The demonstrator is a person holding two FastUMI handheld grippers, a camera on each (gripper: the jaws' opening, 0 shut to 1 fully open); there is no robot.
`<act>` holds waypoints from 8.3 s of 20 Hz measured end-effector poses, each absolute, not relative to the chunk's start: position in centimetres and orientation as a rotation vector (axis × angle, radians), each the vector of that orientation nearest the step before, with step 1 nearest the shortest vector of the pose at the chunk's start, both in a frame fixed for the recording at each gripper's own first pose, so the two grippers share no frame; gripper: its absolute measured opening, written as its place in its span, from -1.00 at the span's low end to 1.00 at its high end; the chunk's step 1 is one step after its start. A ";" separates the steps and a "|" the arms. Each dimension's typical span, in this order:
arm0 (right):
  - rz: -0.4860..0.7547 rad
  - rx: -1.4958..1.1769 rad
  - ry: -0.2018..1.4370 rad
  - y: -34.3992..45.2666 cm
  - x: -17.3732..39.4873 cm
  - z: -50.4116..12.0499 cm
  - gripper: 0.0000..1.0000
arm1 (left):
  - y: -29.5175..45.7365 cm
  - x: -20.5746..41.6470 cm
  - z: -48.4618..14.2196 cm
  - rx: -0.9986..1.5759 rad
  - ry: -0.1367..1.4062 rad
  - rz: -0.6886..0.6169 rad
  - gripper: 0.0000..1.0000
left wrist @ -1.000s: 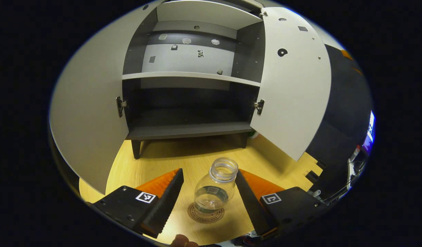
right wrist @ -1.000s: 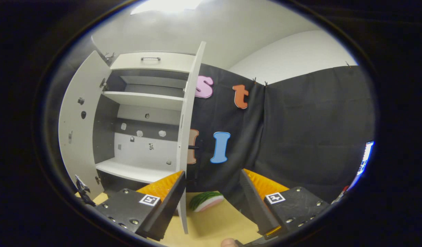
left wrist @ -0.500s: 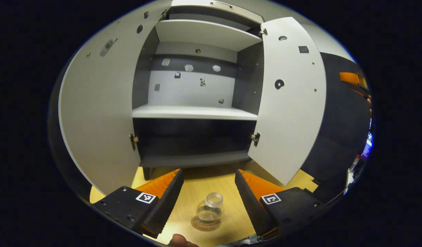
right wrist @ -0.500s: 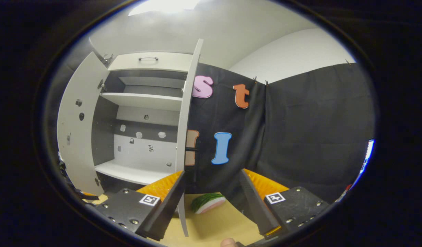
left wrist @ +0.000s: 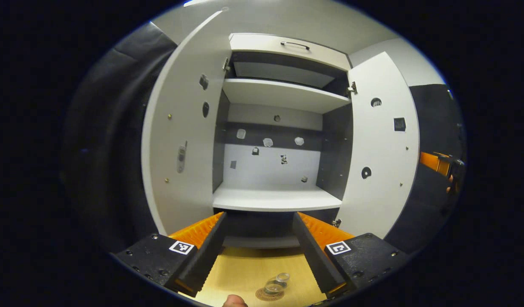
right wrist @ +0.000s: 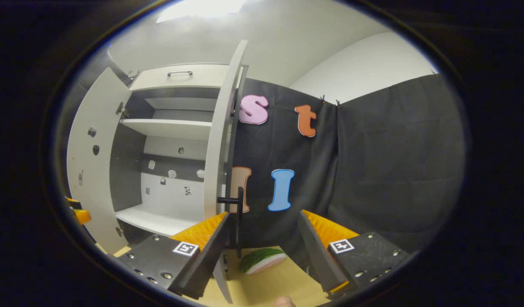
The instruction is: Grasp the bottle in the cabinet with the left hand and place it on the coaster, then close the right door with the right hand and the left door with the left hand.
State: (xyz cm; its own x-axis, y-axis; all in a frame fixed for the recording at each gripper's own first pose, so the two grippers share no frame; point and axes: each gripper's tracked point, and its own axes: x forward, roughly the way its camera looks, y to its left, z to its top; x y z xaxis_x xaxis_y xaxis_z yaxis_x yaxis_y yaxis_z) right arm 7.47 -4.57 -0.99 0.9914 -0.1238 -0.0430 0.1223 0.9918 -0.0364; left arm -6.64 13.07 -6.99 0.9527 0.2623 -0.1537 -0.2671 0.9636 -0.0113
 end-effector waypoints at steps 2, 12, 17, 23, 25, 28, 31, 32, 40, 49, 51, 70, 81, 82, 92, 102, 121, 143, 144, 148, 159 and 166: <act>-0.087 -0.019 0.049 -3.9 8.0 -1.1 0.92 | 14.1 -7.7 -5.9 -0.037 0.132 0.312 0.94; 0.039 0.022 0.026 -1.7 9.1 0.5 0.91 | 16.0 -10.3 -5.1 -0.062 0.123 0.396 0.94; 0.161 0.054 0.042 1.5 10.0 0.7 0.97 | 15.5 -10.8 -5.1 -0.073 0.117 0.394 0.87; 0.251 0.112 0.074 4.2 11.4 0.2 0.92 | 17.1 -12.3 -5.5 -0.080 0.114 0.464 0.86; 0.270 0.119 0.076 5.7 11.8 0.1 0.92 | 18.0 -13.4 -5.5 -0.086 0.116 0.496 0.86; 0.283 0.087 0.070 7.3 12.1 0.2 0.92 | 18.9 -14.3 -5.4 -0.093 0.111 0.529 0.94; 0.295 0.003 0.043 9.4 12.7 0.4 0.92 | 19.4 -14.8 -5.0 -0.096 0.101 0.546 0.94; 0.301 -0.020 0.036 10.2 12.8 0.4 0.94 | 19.5 -15.0 -4.9 -0.094 0.099 0.551 0.94; 0.336 0.006 0.065 15.9 16.7 -0.4 0.97 | 21.9 -17.9 -4.5 -0.060 0.099 0.627 0.94; 0.339 0.099 0.101 19.6 19.8 -1.3 0.96 | 25.4 -20.5 -4.5 -0.063 0.093 0.732 0.94; 0.337 0.110 0.106 20.0 20.2 -1.5 0.96 | 25.9 -20.6 -4.6 -0.067 0.088 0.738 0.94; 0.273 0.125 0.115 23.1 24.5 -2.7 0.96 | 30.5 -20.6 -4.8 -0.046 0.086 0.795 0.93; 0.221 0.088 0.088 23.5 25.6 -3.1 0.96 | 31.5 -21.0 -5.1 -0.041 0.096 0.829 0.93; 0.221 0.086 0.086 23.5 25.7 -3.1 0.94 | 31.6 -21.0 -4.9 -0.041 0.094 0.830 0.94; 0.200 0.070 0.077 23.6 26.7 -3.1 0.98 | 31.8 -19.4 -3.8 -0.021 0.078 0.796 0.86; 0.188 0.072 0.074 23.7 26.9 -3.2 1.00 | 32.2 -14.5 4.0 0.044 -0.072 0.620 0.92; 0.159 0.172 0.156 18.1 21.3 -4.2 1.00 | 25.5 -6.2 5.2 0.044 -0.067 0.156 0.85; -0.014 0.075 0.180 5.2 13.6 -4.0 1.00 | 17.1 3.0 1.5 -0.031 0.008 0.030 0.97; -0.029 0.075 0.183 4.4 13.2 -4.0 1.00 | 16.8 3.5 1.4 -0.037 0.011 0.025 0.97; -0.101 0.084 0.179 0.8 12.0 -4.0 1.00 | 15.9 5.5 1.4 0.006 0.006 0.005 1.00; -0.217 0.077 0.191 -5.4 9.2 -4.5 1.00 | 14.4 10.0 0.5 -0.004 0.019 0.002 1.00; -0.244 0.057 0.193 -6.6 8.9 -4.9 1.00 | 14.1 13.0 0.0 -0.005 0.028 0.008 1.00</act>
